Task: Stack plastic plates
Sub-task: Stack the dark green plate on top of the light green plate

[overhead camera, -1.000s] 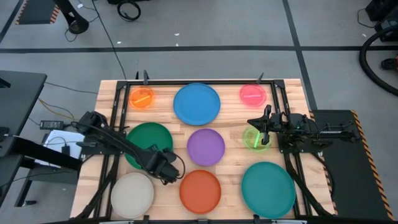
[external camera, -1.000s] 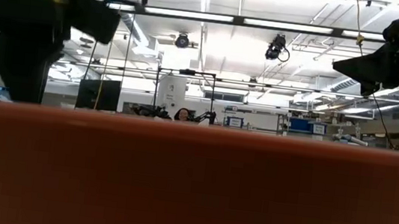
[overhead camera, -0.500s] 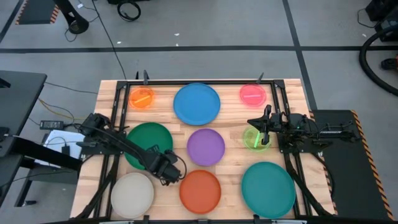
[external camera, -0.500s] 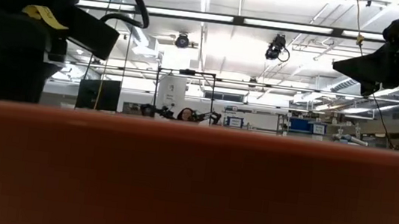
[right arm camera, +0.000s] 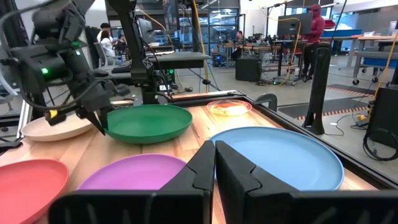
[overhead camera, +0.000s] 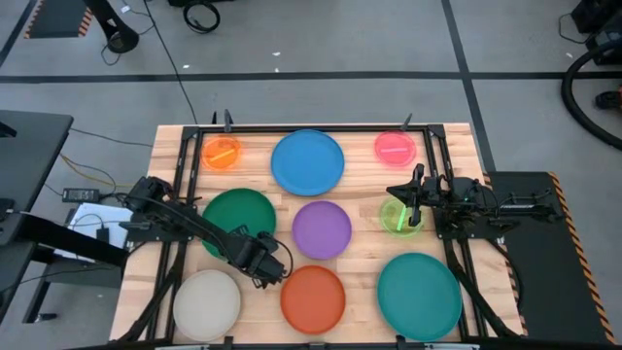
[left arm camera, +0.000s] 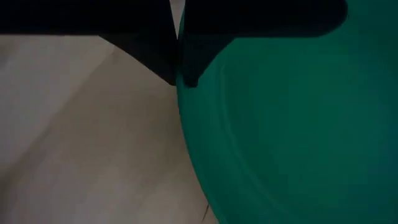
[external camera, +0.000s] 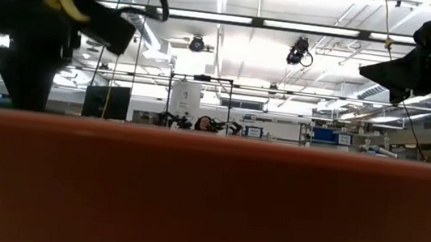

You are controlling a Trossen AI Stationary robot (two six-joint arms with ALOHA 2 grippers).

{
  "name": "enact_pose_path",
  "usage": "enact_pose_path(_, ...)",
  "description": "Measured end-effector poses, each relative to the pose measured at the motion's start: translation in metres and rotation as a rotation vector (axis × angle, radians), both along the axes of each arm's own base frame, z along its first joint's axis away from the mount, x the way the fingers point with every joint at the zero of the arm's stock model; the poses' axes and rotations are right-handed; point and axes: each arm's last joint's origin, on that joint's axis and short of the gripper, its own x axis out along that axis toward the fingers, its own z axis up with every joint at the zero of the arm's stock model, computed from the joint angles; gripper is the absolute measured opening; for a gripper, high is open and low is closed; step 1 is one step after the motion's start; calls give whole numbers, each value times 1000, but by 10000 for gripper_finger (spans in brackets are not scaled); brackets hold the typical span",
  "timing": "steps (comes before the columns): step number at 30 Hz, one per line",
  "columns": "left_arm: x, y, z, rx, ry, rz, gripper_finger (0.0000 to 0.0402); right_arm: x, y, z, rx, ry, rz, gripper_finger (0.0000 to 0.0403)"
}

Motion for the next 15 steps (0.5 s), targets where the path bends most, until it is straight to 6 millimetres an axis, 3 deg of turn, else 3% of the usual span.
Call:
enact_pose_path(9, 8, -20, 67, 11, 14, -172, 13, 0, 0, 8, -17, -79, -1, 23)
enact_pose_path(15, 13, -30, 104, 186, -58, -576, 13, -3, 0, 22, -27, -230, -3, 23)
